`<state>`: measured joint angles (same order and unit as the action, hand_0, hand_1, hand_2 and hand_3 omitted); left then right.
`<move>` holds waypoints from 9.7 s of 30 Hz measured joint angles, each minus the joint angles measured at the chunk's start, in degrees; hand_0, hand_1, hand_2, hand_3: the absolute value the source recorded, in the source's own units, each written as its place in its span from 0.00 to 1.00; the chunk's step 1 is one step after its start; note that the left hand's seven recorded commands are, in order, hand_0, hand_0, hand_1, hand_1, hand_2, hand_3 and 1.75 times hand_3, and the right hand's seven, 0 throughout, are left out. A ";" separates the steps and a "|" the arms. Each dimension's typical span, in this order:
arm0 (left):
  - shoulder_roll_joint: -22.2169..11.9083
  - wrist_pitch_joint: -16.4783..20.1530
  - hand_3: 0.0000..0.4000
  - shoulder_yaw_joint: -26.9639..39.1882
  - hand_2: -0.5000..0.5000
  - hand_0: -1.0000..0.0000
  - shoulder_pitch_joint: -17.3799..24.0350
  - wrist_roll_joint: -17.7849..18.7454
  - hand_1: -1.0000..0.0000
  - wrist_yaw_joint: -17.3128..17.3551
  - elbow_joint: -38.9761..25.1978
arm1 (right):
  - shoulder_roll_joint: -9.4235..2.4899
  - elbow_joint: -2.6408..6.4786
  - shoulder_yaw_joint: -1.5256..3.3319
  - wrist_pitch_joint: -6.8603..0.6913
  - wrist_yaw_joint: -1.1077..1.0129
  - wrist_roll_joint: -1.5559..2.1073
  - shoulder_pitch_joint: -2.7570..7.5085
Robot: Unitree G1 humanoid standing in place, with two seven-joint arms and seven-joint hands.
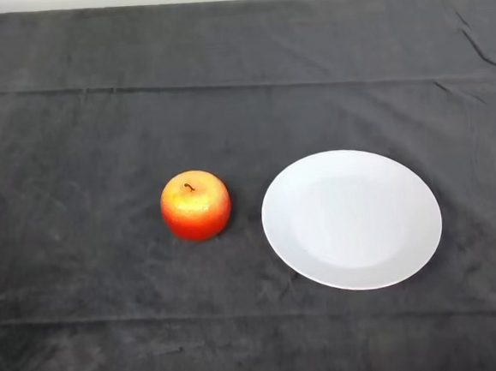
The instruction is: Move the apple to the plate
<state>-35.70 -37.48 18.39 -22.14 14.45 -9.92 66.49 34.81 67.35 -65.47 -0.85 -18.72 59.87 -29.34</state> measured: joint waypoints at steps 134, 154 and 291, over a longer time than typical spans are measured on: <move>22.32 14.26 1.00 -38.05 0.50 0.00 -15.27 -14.80 0.00 3.21 -8.42 | 0.00 0.00 0.02 0.00 0.01 0.00 0.01; 21.82 23.65 1.00 -44.47 0.50 0.00 -14.28 -18.24 0.00 -1.75 -40.88 | 0.00 0.00 0.02 0.00 0.01 -0.01 0.01; -2.88 6.20 0.00 -15.35 0.50 1.00 -20.35 -1.05 1.00 6.20 -9.07 | 0.00 0.00 0.01 0.00 0.00 0.00 0.00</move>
<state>-38.58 -31.27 3.04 -42.49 13.40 -3.72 57.42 34.81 67.35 -65.46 -0.86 -18.71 59.87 -29.34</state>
